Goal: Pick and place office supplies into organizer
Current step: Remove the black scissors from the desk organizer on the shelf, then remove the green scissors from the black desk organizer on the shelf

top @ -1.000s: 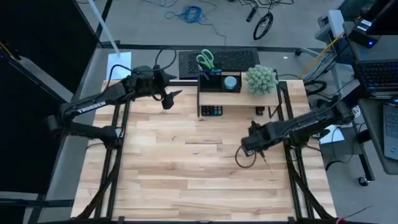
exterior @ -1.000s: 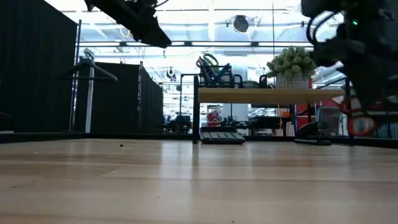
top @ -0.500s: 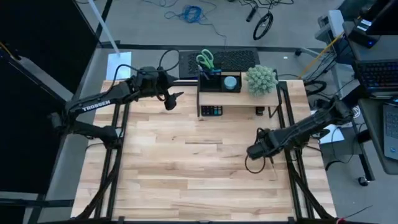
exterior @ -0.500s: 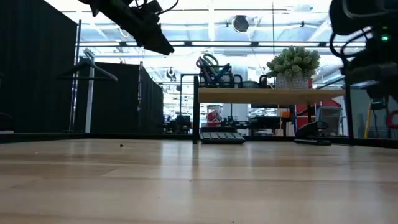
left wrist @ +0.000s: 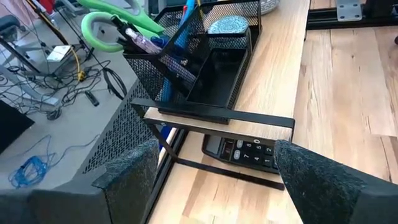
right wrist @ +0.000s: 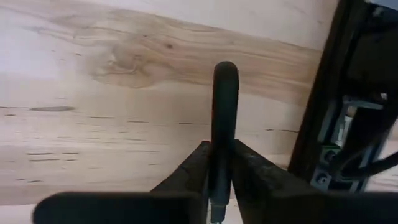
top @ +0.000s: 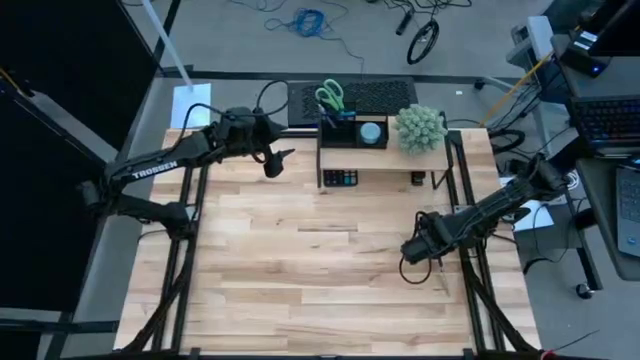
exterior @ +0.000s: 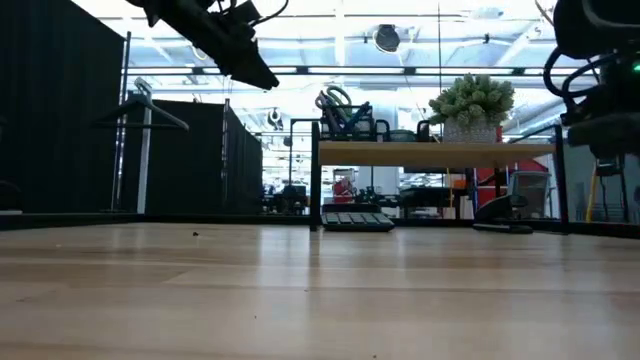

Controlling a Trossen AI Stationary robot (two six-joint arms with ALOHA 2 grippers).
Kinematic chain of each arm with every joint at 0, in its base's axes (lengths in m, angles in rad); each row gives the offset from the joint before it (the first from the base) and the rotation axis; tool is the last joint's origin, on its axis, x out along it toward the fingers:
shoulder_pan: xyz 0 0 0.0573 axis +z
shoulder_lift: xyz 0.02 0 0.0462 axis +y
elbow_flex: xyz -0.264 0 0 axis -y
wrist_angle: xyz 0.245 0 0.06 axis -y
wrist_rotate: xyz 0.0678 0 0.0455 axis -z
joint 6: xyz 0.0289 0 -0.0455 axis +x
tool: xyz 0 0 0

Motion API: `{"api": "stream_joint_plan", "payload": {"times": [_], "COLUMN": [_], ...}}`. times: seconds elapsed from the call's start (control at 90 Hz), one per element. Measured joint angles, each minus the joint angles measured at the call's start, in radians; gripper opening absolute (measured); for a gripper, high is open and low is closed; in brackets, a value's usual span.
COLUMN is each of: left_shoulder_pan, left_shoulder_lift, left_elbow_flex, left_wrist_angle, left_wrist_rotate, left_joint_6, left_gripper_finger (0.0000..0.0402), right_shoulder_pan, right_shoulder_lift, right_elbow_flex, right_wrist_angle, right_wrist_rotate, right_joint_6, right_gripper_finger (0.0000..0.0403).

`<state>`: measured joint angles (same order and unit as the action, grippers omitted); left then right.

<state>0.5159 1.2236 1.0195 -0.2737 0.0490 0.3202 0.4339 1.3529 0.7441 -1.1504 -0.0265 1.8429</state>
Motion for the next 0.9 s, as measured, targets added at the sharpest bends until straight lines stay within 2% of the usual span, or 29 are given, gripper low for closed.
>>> {"api": "stream_joint_plan", "payload": {"times": [0.3, 0.478, 0.6, 0.744, 0.822, 0.9], "left_shoulder_pan": [0.000, 0.000, 0.000, 0.000, -0.001, 0.000], "left_shoulder_lift": [0.000, 0.000, 0.000, 0.000, 0.000, -0.001], "left_elbow_flex": [0.000, 0.000, 0.000, 0.000, 0.000, 0.000], "left_wrist_angle": [-0.005, -0.005, -0.002, 0.010, 0.026, 0.026], "left_wrist_rotate": [0.000, 0.000, 0.000, -0.005, -0.052, -0.092], "left_joint_6": [0.000, 0.000, 0.000, -0.003, -0.039, -0.053], "left_gripper_finger": [0.0309, 0.0309, 0.0309, 0.0309, 0.0309, 0.0309], "right_shoulder_pan": [0.000, -0.002, -0.025, -0.094, -0.142, -0.202], "right_shoulder_lift": [0.000, -0.031, -0.054, -0.061, -0.061, -0.061], "right_elbow_flex": [0.000, 0.014, 0.074, 0.181, 0.238, 0.287], "right_wrist_angle": [0.009, 0.020, 0.030, 0.129, 0.288, 0.468], "right_wrist_rotate": [0.027, 0.034, 0.145, 0.379, 0.490, 0.523], "right_joint_6": [-0.029, -0.048, -0.125, -0.407, -0.691, -1.032], "right_gripper_finger": [0.0154, 0.0175, 0.0178, 0.0176, 0.0177, 0.0178]}}
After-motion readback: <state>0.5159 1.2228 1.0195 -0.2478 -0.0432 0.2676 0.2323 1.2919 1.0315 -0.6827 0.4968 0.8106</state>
